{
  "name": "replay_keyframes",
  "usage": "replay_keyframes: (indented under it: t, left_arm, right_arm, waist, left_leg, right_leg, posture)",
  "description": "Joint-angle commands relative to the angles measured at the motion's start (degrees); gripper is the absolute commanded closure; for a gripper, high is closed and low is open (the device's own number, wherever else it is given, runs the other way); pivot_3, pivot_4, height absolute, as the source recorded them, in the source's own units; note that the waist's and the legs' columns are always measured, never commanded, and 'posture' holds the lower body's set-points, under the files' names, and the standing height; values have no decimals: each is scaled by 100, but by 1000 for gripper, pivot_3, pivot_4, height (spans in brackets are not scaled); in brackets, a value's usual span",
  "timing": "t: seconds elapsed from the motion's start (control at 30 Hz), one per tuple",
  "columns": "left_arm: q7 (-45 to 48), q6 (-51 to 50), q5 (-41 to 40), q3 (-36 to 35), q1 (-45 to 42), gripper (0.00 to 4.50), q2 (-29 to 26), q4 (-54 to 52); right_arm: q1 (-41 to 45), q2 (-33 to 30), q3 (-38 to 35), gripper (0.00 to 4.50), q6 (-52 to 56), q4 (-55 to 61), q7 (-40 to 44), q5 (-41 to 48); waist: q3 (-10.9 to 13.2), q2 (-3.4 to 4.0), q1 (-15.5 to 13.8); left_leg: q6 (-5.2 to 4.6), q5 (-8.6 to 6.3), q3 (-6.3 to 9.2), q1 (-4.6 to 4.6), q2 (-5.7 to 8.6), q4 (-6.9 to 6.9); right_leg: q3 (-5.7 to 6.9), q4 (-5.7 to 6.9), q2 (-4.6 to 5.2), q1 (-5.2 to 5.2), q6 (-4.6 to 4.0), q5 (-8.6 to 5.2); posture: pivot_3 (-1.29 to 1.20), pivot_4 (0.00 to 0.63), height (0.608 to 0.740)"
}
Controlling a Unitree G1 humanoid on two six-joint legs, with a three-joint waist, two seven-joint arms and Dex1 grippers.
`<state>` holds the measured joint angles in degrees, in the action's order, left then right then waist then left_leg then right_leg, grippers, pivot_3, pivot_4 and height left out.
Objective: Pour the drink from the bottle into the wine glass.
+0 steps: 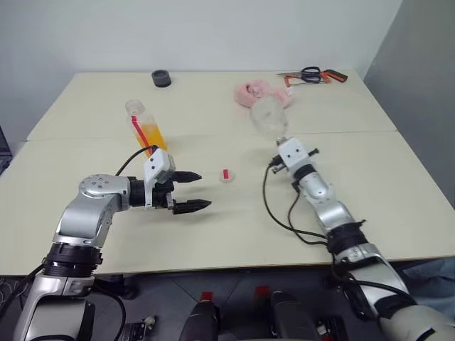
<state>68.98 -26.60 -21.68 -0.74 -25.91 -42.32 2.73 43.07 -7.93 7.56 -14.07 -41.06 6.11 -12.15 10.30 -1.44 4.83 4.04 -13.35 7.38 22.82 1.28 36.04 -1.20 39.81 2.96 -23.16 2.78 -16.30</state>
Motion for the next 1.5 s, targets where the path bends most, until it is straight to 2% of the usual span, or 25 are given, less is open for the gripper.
replay_keyframes:
  t: [0.03, 0.23, 0.5, 0.67, 0.83, 0.97, 1.5]
  left_arm:
    - [-229, -245, -223, -374, 96, 0, -156, -342]
    - [-475, -462, -338, -400, 400, 0, -145, -859]
    - [-604, -615, -469, -388, 1041, 0, -274, -1635]
    - [-1058, -638, -562, -580, 859, 0, 16, -1490]
    - [-1319, -775, -742, -732, 691, 0, 117, -1424]
    - [-1379, -820, -797, -750, 623, 0, 96, -1377]
    - [-1611, -762, -912, -643, 26, 0, 228, -1607]
  right_arm:
    - [504, 350, -335, 4330, -521, -950, -16, 453]
    - [1076, 747, -508, 4330, -884, -2537, -548, 489]
    - [840, 704, -372, 4330, -1258, -2923, -823, 258]
    - [649, 710, -430, 4330, -1372, -2851, -241, 396]
    - [568, 963, -1115, 4330, -1196, -2624, 962, 1407]
    - [595, 1122, -1323, 4330, -1103, -2528, 1461, 1723]
    - [412, 1237, -1219, 4330, -1162, -2489, 1728, 1571]
  waist:
    - [0, 1, -11]
    - [2, 4, -3]
    - [2, 4, 2]
    - [1, 4, -14]
    - [1, 4, 9]
    - [1, 4, 37]
    - [1, 4, 69]
  left_leg:
    - [0, 0, 0, -1, 1, -1]
    - [1, 1, 2, -1, 1, -4]
    - [1, 1, -4, -6, 2, -4]
    - [1, 0, 2, -8, 3, -2]
    - [0, 0, -1, -13, -2, -5]
    - [0, 0, -4, -17, -5, -9]
    - [0, 0, -20, -29, -12, -14]
  right_leg:
    - [0, -2, 1, 1, 0, 0]
    - [0, -2, 1, 0, -1, 0]
    - [-8, 4, 1, 0, -1, 0]
    - [-3, 3, 1, 6, -2, 0]
    - [-4, 4, -2, 7, -2, 0]
    - [-7, 5, -5, 7, -2, 0]
    - [-25, 8, -15, 5, -4, -1]
  posture:
    - [0, 150, 740]
    - [0, 150, 740]
    - [0, 150, 740]
    - [0, 150, 740]
    - [0, 150, 740]
    - [0, 150, 740]
    - [0, 150, 740]
